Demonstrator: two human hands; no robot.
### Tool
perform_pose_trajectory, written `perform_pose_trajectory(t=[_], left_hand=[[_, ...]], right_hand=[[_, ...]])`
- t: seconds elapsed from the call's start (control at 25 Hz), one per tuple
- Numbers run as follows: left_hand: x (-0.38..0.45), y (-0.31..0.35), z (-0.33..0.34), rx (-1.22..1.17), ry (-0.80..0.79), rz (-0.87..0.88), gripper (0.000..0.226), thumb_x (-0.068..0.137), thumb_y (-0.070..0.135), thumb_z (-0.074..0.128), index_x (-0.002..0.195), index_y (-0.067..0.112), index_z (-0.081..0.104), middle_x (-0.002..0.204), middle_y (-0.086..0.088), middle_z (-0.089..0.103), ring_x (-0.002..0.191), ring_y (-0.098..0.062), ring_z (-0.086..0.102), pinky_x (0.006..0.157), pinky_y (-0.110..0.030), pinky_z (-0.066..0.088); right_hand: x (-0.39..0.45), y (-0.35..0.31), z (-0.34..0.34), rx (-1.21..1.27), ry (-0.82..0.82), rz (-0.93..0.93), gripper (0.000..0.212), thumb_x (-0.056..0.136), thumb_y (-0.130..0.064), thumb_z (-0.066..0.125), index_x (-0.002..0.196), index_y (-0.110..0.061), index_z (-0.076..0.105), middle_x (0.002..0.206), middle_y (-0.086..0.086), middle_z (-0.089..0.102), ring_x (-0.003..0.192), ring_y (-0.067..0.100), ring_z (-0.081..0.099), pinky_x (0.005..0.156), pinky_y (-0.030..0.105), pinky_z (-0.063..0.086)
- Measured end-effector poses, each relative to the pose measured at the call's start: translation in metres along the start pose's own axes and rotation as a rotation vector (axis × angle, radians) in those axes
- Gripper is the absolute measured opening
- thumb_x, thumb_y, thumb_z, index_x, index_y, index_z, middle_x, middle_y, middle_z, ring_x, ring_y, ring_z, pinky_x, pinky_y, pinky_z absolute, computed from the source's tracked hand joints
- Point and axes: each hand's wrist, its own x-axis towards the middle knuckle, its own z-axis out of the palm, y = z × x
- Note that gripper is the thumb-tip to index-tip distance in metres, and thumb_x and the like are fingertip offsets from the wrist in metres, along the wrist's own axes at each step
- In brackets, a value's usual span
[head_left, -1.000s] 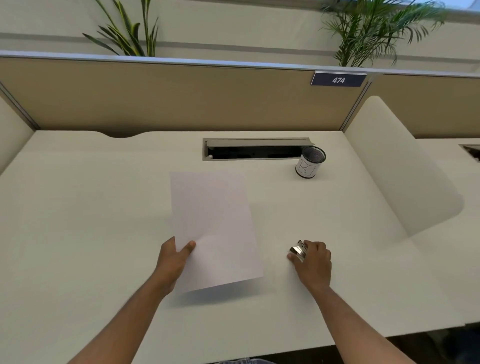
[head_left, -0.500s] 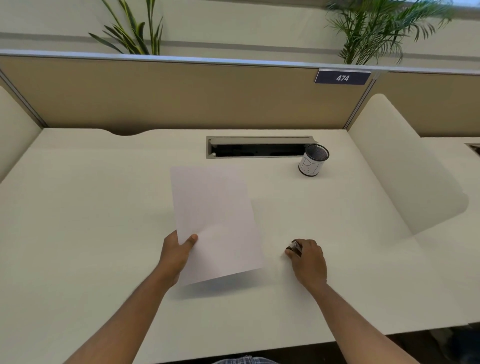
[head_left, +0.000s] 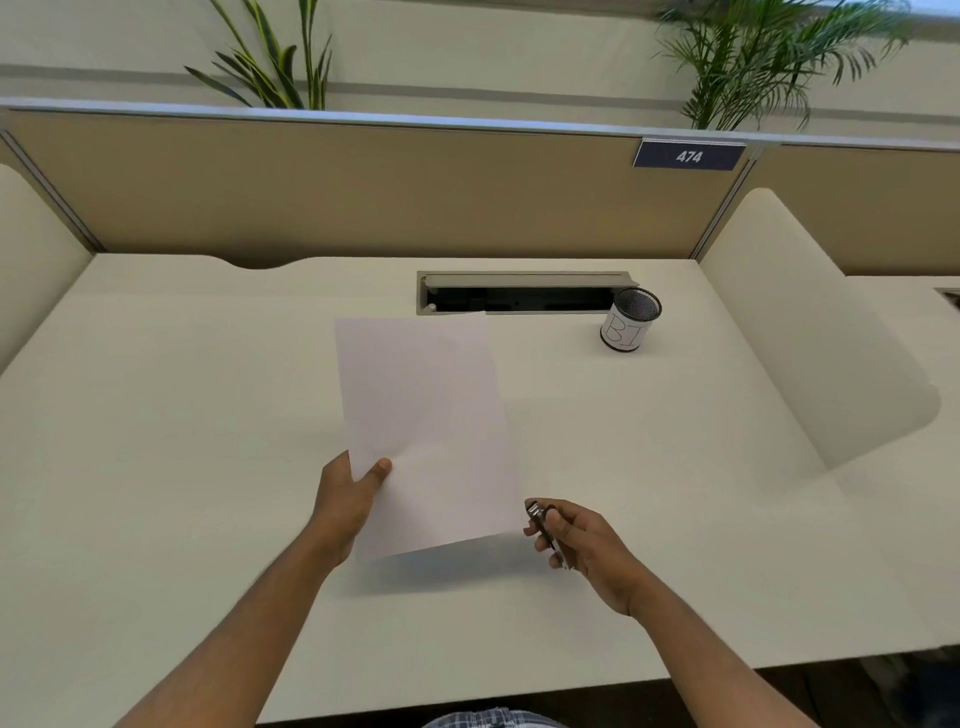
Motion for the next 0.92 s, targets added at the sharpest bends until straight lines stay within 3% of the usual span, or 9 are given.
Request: perform_pose_trajectory(t=[0.16, 0.32, 0.56, 0.72, 0.92], left_hand=[[-0.002, 0.000, -0.002, 0.011, 0.006, 0.006, 0.032, 0.096, 0.022, 0.063, 0.127, 0.016, 0.061, 0.115, -0.006, 0.070, 0.101, -0.030, 0.066, 0.091, -0.046, 0.054], [-0.003, 0.001, -0.001, 0.013, 0.011, 0.006, 0.032, 0.097, 0.021, 0.063, 0.128, 0.015, 0.061, 0.115, -0.007, 0.069, 0.100, -0.030, 0.066, 0.088, -0.045, 0.053], [-0.002, 0.001, -0.001, 0.022, 0.007, 0.015, 0.033, 0.097, 0.020, 0.062, 0.129, 0.014, 0.061, 0.117, -0.007, 0.069, 0.102, -0.030, 0.065, 0.086, -0.042, 0.052], [0.000, 0.002, 0.001, 0.038, 0.004, 0.024, 0.032, 0.097, 0.021, 0.062, 0.128, 0.015, 0.061, 0.117, -0.008, 0.070, 0.103, -0.031, 0.065, 0.090, -0.046, 0.054], [0.001, 0.003, 0.000, 0.042, 0.001, 0.031, 0.034, 0.097, 0.022, 0.062, 0.130, 0.014, 0.061, 0.117, -0.007, 0.070, 0.103, -0.031, 0.066, 0.091, -0.048, 0.054]], right_hand=[[0.003, -0.001, 0.000, -0.040, -0.032, 0.003, 0.047, 0.090, -0.044, 0.064, 0.127, -0.015, 0.069, 0.104, 0.004, 0.075, 0.087, 0.018, 0.063, 0.070, 0.030, 0.045], [0.005, -0.004, 0.004, -0.065, -0.073, -0.001, 0.072, 0.075, -0.062, 0.078, 0.126, -0.011, 0.069, 0.104, 0.009, 0.075, 0.088, 0.017, 0.065, 0.070, 0.030, 0.047], [0.004, -0.010, 0.006, -0.139, -0.135, -0.002, 0.041, 0.094, -0.042, 0.062, 0.117, -0.009, 0.072, 0.109, 0.005, 0.077, 0.093, 0.018, 0.066, 0.075, 0.033, 0.045], [0.003, -0.011, 0.007, -0.212, -0.139, -0.033, 0.035, 0.097, -0.035, 0.062, 0.114, -0.005, 0.071, 0.110, 0.006, 0.078, 0.095, 0.016, 0.068, 0.077, 0.036, 0.045], [0.000, -0.008, 0.009, -0.213, -0.111, -0.067, 0.034, 0.096, -0.029, 0.065, 0.116, -0.002, 0.070, 0.111, 0.009, 0.079, 0.093, 0.015, 0.068, 0.071, 0.028, 0.046]])
